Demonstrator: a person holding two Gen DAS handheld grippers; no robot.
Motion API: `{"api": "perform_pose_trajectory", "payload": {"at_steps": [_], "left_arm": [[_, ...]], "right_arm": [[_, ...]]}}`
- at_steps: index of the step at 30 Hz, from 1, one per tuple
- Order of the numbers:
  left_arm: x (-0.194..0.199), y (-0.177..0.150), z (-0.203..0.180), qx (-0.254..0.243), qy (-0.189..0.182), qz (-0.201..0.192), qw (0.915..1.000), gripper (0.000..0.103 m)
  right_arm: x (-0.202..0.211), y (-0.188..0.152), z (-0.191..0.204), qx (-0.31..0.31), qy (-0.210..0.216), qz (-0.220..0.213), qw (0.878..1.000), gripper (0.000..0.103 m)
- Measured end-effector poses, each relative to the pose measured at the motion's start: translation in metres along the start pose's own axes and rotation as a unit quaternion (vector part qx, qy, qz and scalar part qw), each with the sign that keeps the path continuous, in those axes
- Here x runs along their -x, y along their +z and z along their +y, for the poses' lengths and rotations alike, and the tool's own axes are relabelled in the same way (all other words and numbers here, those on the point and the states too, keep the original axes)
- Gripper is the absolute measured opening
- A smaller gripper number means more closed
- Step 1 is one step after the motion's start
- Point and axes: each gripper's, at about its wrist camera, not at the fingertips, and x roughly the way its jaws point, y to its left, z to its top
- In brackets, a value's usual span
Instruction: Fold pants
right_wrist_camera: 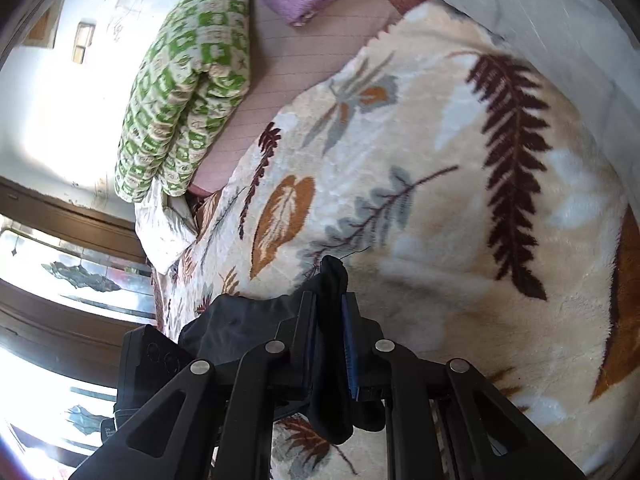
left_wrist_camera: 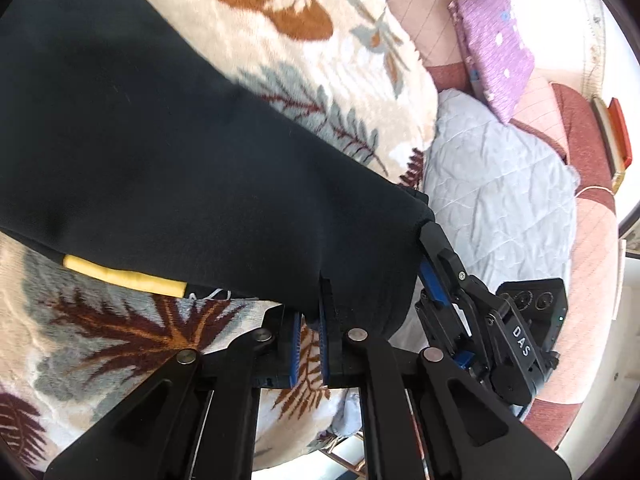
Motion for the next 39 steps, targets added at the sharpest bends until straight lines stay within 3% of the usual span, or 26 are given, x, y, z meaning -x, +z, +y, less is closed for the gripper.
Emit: {"api": "perform_pose_trajectory", "payload": {"at_steps": [10, 18, 24, 34, 39], "left_arm": [[0.05, 0.014, 0.024, 0.026, -0.033, -0.019, 0.9989, 0.005], [0.081, 0.034, 0.065, 0.067, -0.045, -0.035, 0.9961, 0.005], [0.089, 0.049, 0.099, 0.104, -0.055, -0.026, 0.9927, 0.006], [0.089, 0.055, 0.141, 0.15, -0.065, 0.011, 0.9865, 0.006], [0.105, 0.055, 0.145, 0.132, -0.038, -0.013, 0.9904, 0.006]], "right_arm": [[-0.014, -0.006, 0.073, 0.055, -0.029, 0.01, 0.998, 0.012], [-0.062, -0.017, 0.125, 0.078, -0.021, 0.037, 0.996, 0.012], [-0.111, -0.03, 0.152, 0.082, -0.004, 0.067, 0.994, 0.011], [-0.176, -0.06, 0.16, 0.065, 0.01, 0.118, 0.991, 0.009], [-0.194, -0.069, 0.149, 0.052, -0.008, 0.133, 0.99, 0.01]]}}
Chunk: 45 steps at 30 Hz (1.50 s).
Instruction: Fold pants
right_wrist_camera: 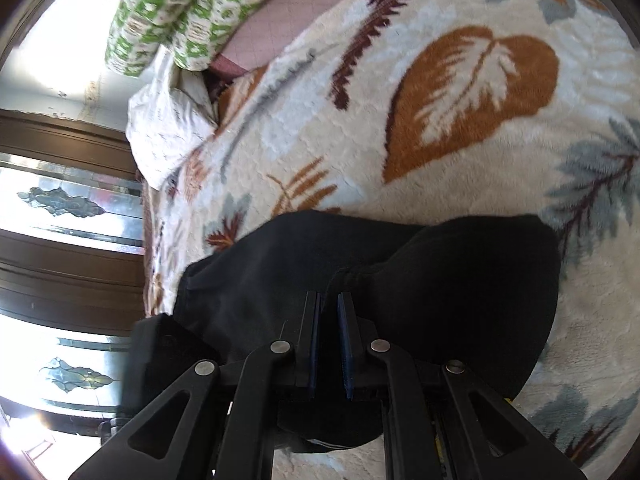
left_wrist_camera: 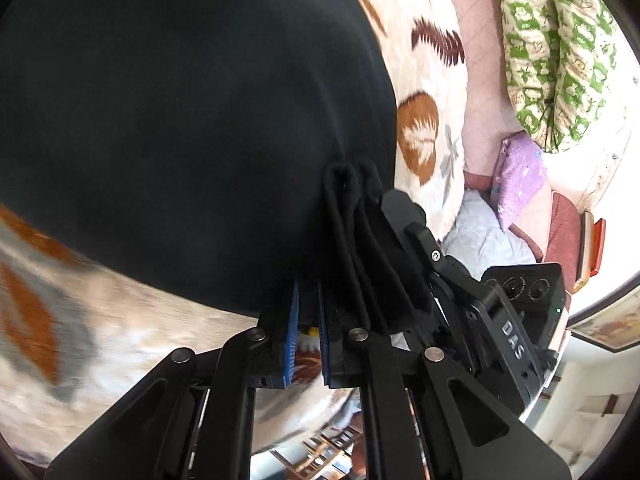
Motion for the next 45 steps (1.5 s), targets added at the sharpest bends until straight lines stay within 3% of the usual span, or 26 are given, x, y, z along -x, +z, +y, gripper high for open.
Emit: {"api": "perform_pose_trajectory", "payload": {"at_steps": [3, 6, 7, 9, 11, 13, 18, 21, 22, 24, 28, 32, 34, 41, 42, 43, 45], "left_arm": [[0.024, 0.002, 0.0, -0.017, 0.029, -0.028, 0.9991, 0.006], [0.055, 0.002, -0.006, -0.048, 0.048, -0.063, 0.9957, 0.006], [0.06, 0.003, -0.011, -0.059, 0.054, -0.065, 0.9947, 0.011], [0.066, 0.01, -0.026, -0.092, 0.075, -0.055, 0.9914, 0.022], [0.064, 0.015, -0.04, -0.116, 0.094, -0.038, 0.9881, 0.035], [0.058, 0.02, -0.056, -0.141, 0.102, -0.017, 0.9846, 0.037], [0.043, 0.018, -0.082, -0.194, 0.138, 0.008, 0.9712, 0.037], [0.041, 0.016, -0.078, -0.185, 0.119, 0.023, 0.9751, 0.043], [0.043, 0.015, -0.072, -0.175, 0.109, 0.018, 0.9785, 0.05], [0.043, 0.014, -0.064, -0.161, 0.091, -0.002, 0.9828, 0.054], [0.034, 0.021, -0.047, -0.125, 0.056, -0.006, 0.9905, 0.054], [0.025, 0.026, -0.041, -0.097, 0.025, -0.005, 0.995, 0.054], [0.017, 0.024, -0.042, -0.093, 0.013, -0.001, 0.9956, 0.054], [-0.019, 0.025, -0.05, -0.089, 0.024, 0.017, 0.9956, 0.052], [-0.021, 0.025, -0.052, -0.093, 0.028, 0.017, 0.9951, 0.047], [-0.022, 0.025, -0.057, -0.102, 0.026, 0.015, 0.9943, 0.028], [-0.018, 0.025, -0.066, -0.126, 0.027, 0.01, 0.9917, 0.017]], "right_arm": [[0.002, 0.0, -0.001, -0.009, 0.008, -0.014, 1.0, 0.014], [0.029, -0.004, 0.007, -0.009, 0.049, -0.059, 0.997, 0.013], [0.039, -0.006, 0.01, -0.009, 0.064, -0.074, 0.995, 0.014], [0.07, -0.021, 0.011, -0.011, 0.098, -0.117, 0.988, 0.024], [0.094, -0.047, 0.004, -0.031, 0.11, -0.153, 0.982, 0.049], [0.102, -0.073, -0.009, -0.059, 0.118, -0.17, 0.977, 0.051], [0.065, -0.125, -0.061, -0.193, 0.182, -0.177, 0.948, 0.051], [0.04, -0.126, -0.072, -0.24, 0.218, -0.189, 0.927, 0.051], [0.033, -0.125, -0.073, -0.254, 0.225, -0.195, 0.92, 0.051], [0.027, -0.123, -0.074, -0.274, 0.223, -0.207, 0.912, 0.053], [0.017, -0.123, -0.083, -0.314, 0.231, -0.208, 0.897, 0.059], [0.021, -0.128, -0.094, -0.337, 0.238, -0.244, 0.878, 0.06], [0.016, -0.125, -0.096, -0.344, 0.241, -0.239, 0.876, 0.06], [0.012, -0.135, -0.107, -0.377, 0.272, -0.254, 0.848, 0.058], [0.012, -0.134, -0.107, -0.38, 0.274, -0.256, 0.846, 0.058], [0.012, -0.134, -0.107, -0.379, 0.275, -0.256, 0.846, 0.058], [0.012, -0.132, -0.107, -0.374, 0.277, -0.255, 0.848, 0.058]]}}
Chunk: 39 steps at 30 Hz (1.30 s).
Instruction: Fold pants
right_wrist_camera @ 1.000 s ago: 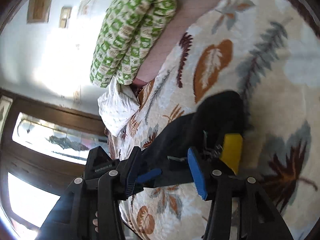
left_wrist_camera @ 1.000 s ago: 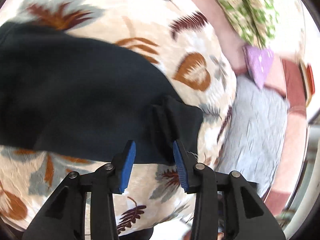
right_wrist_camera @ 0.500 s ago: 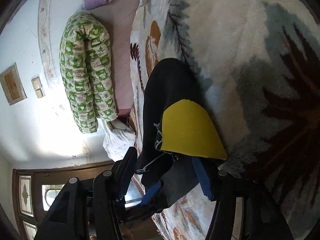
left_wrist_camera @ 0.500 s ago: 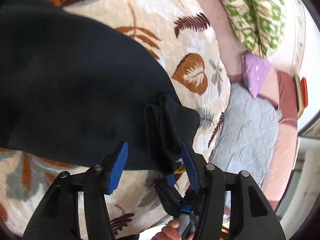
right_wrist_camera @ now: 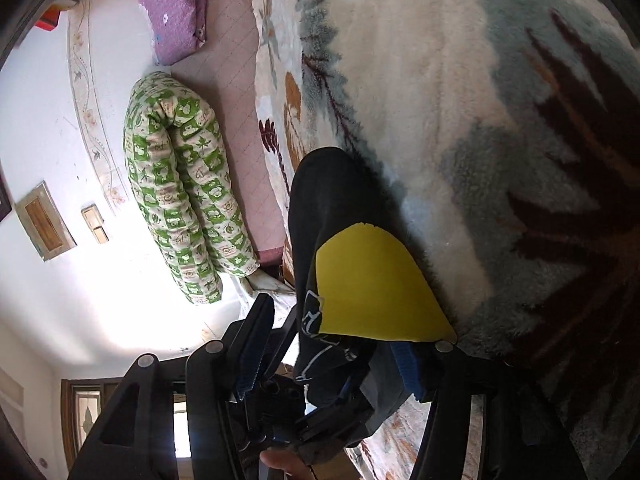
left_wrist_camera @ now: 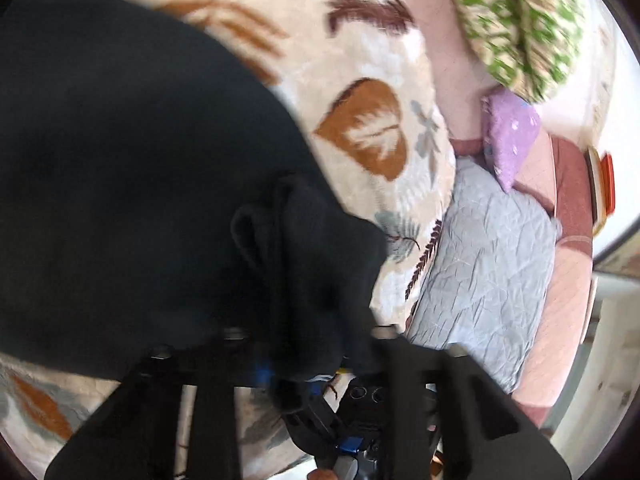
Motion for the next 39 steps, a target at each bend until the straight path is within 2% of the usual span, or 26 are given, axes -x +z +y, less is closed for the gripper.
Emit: {"api": "perform_pose_trajectory", "payload": {"at_steps": [1, 2, 4, 7, 10, 13, 14, 16, 19, 22, 25, 26, 27, 28, 29, 32, 34, 36, 37, 39], "left_arm": [[0.005, 0.0, -0.007, -0.016, 0.002, -0.01, 0.9998, 0.017], [0.009, 0.0, -0.012, -0.034, 0.009, -0.021, 0.9991, 0.017], [0.011, -0.004, -0.023, -0.076, 0.024, -0.036, 0.9961, 0.017], [0.001, -0.007, -0.021, -0.103, 0.045, -0.031, 0.9932, 0.017], [-0.014, -0.009, -0.008, -0.106, 0.067, -0.025, 0.9918, 0.017], [-0.019, -0.007, -0.002, -0.11, 0.069, -0.025, 0.9912, 0.017], [-0.019, -0.006, -0.002, -0.108, 0.069, -0.023, 0.9915, 0.017], [-0.019, -0.004, -0.002, -0.107, 0.074, -0.015, 0.9914, 0.017], [-0.023, -0.002, 0.0, -0.108, 0.074, -0.011, 0.9913, 0.017], [-0.015, -0.001, 0.003, -0.084, 0.055, -0.002, 0.995, 0.017], [0.01, -0.006, 0.005, -0.086, 0.078, -0.015, 0.993, 0.017], [0.02, -0.008, 0.006, -0.091, 0.092, -0.022, 0.9914, 0.017], [0.031, -0.01, 0.008, -0.096, 0.109, -0.029, 0.989, 0.017], [0.04, -0.012, 0.01, -0.096, 0.115, -0.032, 0.9882, 0.017], [0.051, -0.014, 0.015, -0.093, 0.11, -0.034, 0.989, 0.017], [0.097, -0.017, 0.025, -0.086, 0.086, -0.053, 0.9912, 0.017], [0.136, -0.018, 0.026, -0.105, 0.09, -0.081, 0.9872, 0.018], [0.176, -0.017, 0.03, -0.125, 0.11, -0.112, 0.9797, 0.026], [0.191, -0.015, 0.033, -0.129, 0.119, -0.123, 0.9767, 0.035], [0.226, -0.009, 0.047, -0.129, 0.143, -0.148, 0.9701, 0.047]], "right_arm": [[0.0, 0.0, 0.0, 0.0, 0.001, 0.0, 1.0, 0.052], [0.002, 0.001, 0.0, 0.002, 0.005, -0.002, 1.0, 0.032], [0.007, 0.005, 0.005, 0.024, 0.011, -0.002, 1.0, 0.008], [0.025, 0.012, 0.014, 0.075, -0.001, -0.039, 0.996, 0.007], [0.03, 0.017, 0.016, 0.105, -0.032, -0.047, 0.993, 0.007], [0.028, 0.016, 0.017, 0.162, -0.091, -0.049, 0.981, 0.007], [0.025, 0.015, 0.017, 0.188, -0.114, -0.052, 0.974, 0.007], [0.022, 0.015, 0.012, 0.204, -0.122, -0.056, 0.97, 0.003], [0.02, 0.016, 0.011, 0.221, -0.131, -0.056, 0.965, 0.003], [0.014, 0.013, 0.012, 0.245, -0.144, -0.055, 0.957, 0.004], [0.025, 0.021, 0.01, 0.185, -0.113, -0.026, 0.976, 0.014], [0.031, 0.021, 0.009, 0.16, -0.105, -0.021, 0.981, 0.026], [0.041, 0.018, 0.008, 0.141, -0.094, -0.016, 0.985, 0.032], [0.048, 0.016, 0.008, 0.137, -0.092, -0.015, 0.986, 0.042], [0.058, 0.012, 0.009, 0.137, -0.094, -0.019, 0.986, 0.046], [0.087, -0.001, 0.012, 0.132, -0.076, -0.043, 0.987, 0.047], [0.09, -0.01, 0.018, 0.137, -0.072, -0.037, 0.987, 0.047], [0.08, -0.025, 0.028, 0.159, -0.077, -0.02, 0.984, 0.048], [0.07, -0.034, 0.032, 0.173, -0.079, -0.007, 0.982, 0.048], [0.038, -0.061, 0.044, 0.209, -0.086, 0.038, 0.973, 0.051]]}}
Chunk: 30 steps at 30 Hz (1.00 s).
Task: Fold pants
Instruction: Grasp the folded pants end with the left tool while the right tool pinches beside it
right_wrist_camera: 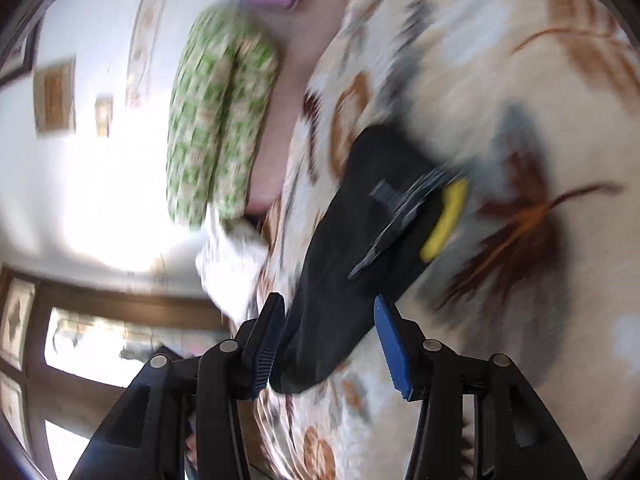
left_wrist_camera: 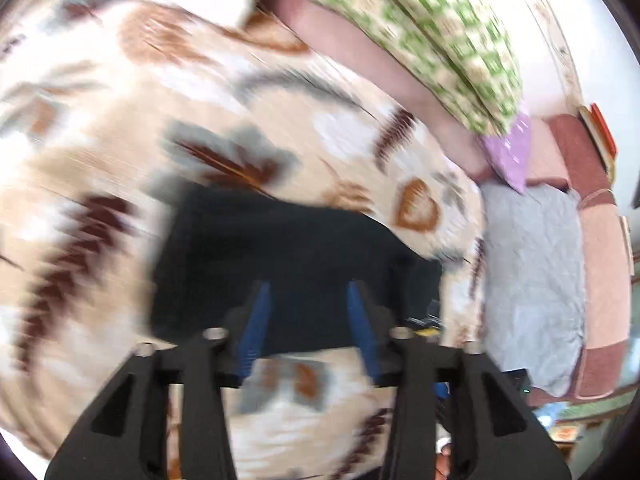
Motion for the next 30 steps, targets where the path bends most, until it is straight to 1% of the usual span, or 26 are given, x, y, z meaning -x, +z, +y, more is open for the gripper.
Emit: {"api": "perform_pose_trajectory", "payload": {"at_steps": [2, 3, 4, 5, 6, 7, 8, 9, 10, 11, 12, 14, 15, 16, 17, 18, 20, 21, 22, 23, 25, 26, 27, 28, 30], "left_arm": [[0.02, 0.007, 0.023, 0.001, 0.02, -0.014, 0.9997, 0.047], [0.025, 0.011, 0.034, 0.002, 0.03, -0.017, 0.9994, 0.047], [0.03, 0.014, 0.046, 0.004, 0.036, -0.02, 0.9992, 0.047], [0.033, 0.016, 0.055, 0.007, 0.04, -0.021, 0.999, 0.047], [0.034, 0.017, 0.066, 0.01, 0.044, -0.02, 0.9988, 0.047], [0.033, 0.018, 0.074, 0.013, 0.045, -0.017, 0.9988, 0.047], [0.031, 0.018, 0.082, 0.017, 0.042, -0.014, 0.9989, 0.047], [0.029, 0.02, 0.092, 0.024, 0.038, -0.007, 0.999, 0.047], [0.026, 0.023, 0.096, 0.028, 0.036, -0.003, 0.999, 0.047], [0.024, 0.023, 0.103, 0.032, 0.032, 0.002, 0.999, 0.047], [0.021, 0.024, 0.11, 0.034, 0.028, 0.007, 0.999, 0.047], [0.016, 0.026, 0.121, 0.039, 0.025, 0.01, 0.9989, 0.047], [0.013, 0.027, 0.123, 0.042, 0.022, 0.012, 0.9988, 0.047], [0.01, 0.028, 0.128, 0.045, 0.018, 0.015, 0.9987, 0.047], [0.007, 0.03, 0.13, 0.049, 0.014, 0.019, 0.9985, 0.047], [0.005, 0.031, 0.133, 0.053, 0.009, 0.022, 0.9983, 0.047], [0.0, 0.033, 0.136, 0.057, 0.0, 0.027, 0.998, 0.047], [-0.001, 0.035, 0.137, 0.057, -0.002, 0.027, 0.998, 0.047], [-0.002, 0.036, 0.137, 0.057, -0.003, 0.027, 0.998, 0.047], [-0.003, 0.037, 0.138, 0.058, -0.005, 0.027, 0.9979, 0.047], [-0.005, 0.038, 0.14, 0.062, -0.012, 0.03, 0.9976, 0.047], [-0.005, 0.038, 0.142, 0.063, -0.015, 0.031, 0.9974, 0.047], [-0.006, 0.038, 0.143, 0.064, -0.017, 0.032, 0.9973, 0.047], [-0.006, 0.038, 0.144, 0.064, -0.017, 0.032, 0.9973, 0.047], [-0.008, 0.038, 0.147, 0.065, -0.017, 0.032, 0.9972, 0.047]], "right_arm": [[-0.03, -0.02, 0.023, 0.04, -0.003, 0.043, 0.998, 0.052], [-0.052, -0.034, 0.039, 0.074, -0.008, 0.071, 0.995, 0.052], [-0.066, -0.046, 0.05, 0.104, -0.015, 0.09, 0.99, 0.052], [-0.084, -0.061, 0.063, 0.141, -0.026, 0.112, 0.983, 0.052], [-0.105, -0.078, 0.079, 0.183, -0.036, 0.134, 0.973, 0.052], [-0.12, -0.091, 0.091, 0.215, -0.045, 0.148, 0.964, 0.052], [-0.135, -0.106, 0.103, 0.254, -0.06, 0.157, 0.952, 0.052], [-0.151, -0.122, 0.116, 0.301, -0.078, 0.158, 0.937, 0.052], [-0.162, -0.134, 0.124, 0.336, -0.093, 0.157, 0.924, 0.054], [-0.176, -0.147, 0.134, 0.372, -0.113, 0.156, 0.908, 0.057], [-0.19, -0.16, 0.142, 0.406, -0.133, 0.153, 0.891, 0.058], [-0.205, -0.174, 0.15, 0.446, -0.155, 0.137, 0.871, 0.058], [-0.213, -0.181, 0.153, 0.466, -0.168, 0.126, 0.86, 0.061], [-0.222, -0.189, 0.155, 0.487, -0.189, 0.116, 0.845, 0.062], [-0.23, -0.188, 0.157, 0.496, -0.198, 0.111, 0.838, 0.062], [-0.239, -0.192, 0.157, 0.508, -0.207, 0.108, 0.829, 0.063], [-0.257, -0.196, 0.154, 0.516, -0.229, 0.113, 0.818, 0.065], [-0.266, -0.196, 0.15, 0.513, -0.242, 0.115, 0.815, 0.065], [-0.271, -0.196, 0.147, 0.511, -0.249, 0.116, 0.814, 0.069], [-0.278, -0.196, 0.147, 0.511, -0.253, 0.113, 0.813, 0.072], [-0.288, -0.198, 0.15, 0.52, -0.266, 0.1, 0.806, 0.074], [-0.294, -0.197, 0.152, 0.523, -0.273, 0.097, 0.802, 0.075], [-0.296, -0.196, 0.152, 0.526, -0.282, 0.084, 0.798, 0.074], [-0.297, -0.195, 0.152, 0.528, -0.288, 0.077, 0.796, 0.074], [-0.3, -0.189, 0.149, 0.52, -0.291, 0.071, 0.8, 0.07]]}}
